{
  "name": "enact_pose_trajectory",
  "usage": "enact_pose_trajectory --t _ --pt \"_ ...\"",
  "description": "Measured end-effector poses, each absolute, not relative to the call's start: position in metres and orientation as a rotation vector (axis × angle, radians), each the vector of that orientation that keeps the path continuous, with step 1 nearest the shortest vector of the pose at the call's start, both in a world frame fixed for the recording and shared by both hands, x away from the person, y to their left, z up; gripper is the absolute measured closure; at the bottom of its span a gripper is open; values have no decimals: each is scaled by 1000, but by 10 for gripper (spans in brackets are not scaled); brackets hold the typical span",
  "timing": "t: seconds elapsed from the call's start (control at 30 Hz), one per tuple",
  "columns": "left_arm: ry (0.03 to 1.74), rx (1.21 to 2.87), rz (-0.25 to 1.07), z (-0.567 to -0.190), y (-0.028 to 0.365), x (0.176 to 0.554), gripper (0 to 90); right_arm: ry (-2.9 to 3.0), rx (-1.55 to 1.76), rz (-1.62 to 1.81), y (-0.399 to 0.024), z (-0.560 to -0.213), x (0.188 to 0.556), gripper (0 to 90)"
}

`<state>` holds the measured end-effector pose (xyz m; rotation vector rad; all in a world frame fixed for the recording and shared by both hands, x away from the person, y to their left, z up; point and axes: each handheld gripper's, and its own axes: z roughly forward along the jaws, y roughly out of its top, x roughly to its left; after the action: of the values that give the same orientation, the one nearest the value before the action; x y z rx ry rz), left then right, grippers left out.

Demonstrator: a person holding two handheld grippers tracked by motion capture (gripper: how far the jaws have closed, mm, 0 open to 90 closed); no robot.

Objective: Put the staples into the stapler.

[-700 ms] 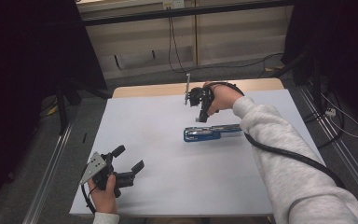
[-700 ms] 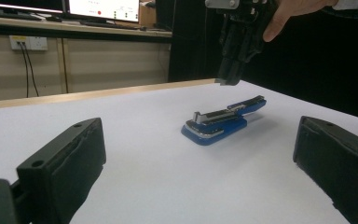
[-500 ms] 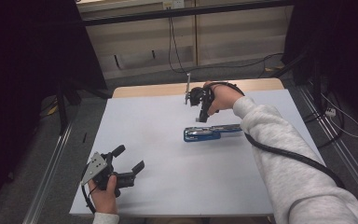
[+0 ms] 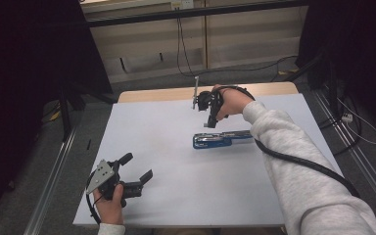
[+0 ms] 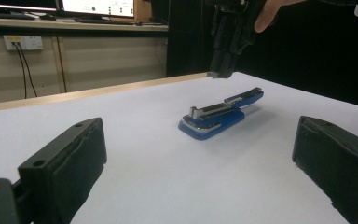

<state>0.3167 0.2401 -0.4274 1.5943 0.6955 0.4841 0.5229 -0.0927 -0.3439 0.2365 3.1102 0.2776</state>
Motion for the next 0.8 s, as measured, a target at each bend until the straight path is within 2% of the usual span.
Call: enact_pose_trajectory --t 0.8 --pt "695 1599 489 -427 242 317 31 3111 212 296 -76 -346 525 786"
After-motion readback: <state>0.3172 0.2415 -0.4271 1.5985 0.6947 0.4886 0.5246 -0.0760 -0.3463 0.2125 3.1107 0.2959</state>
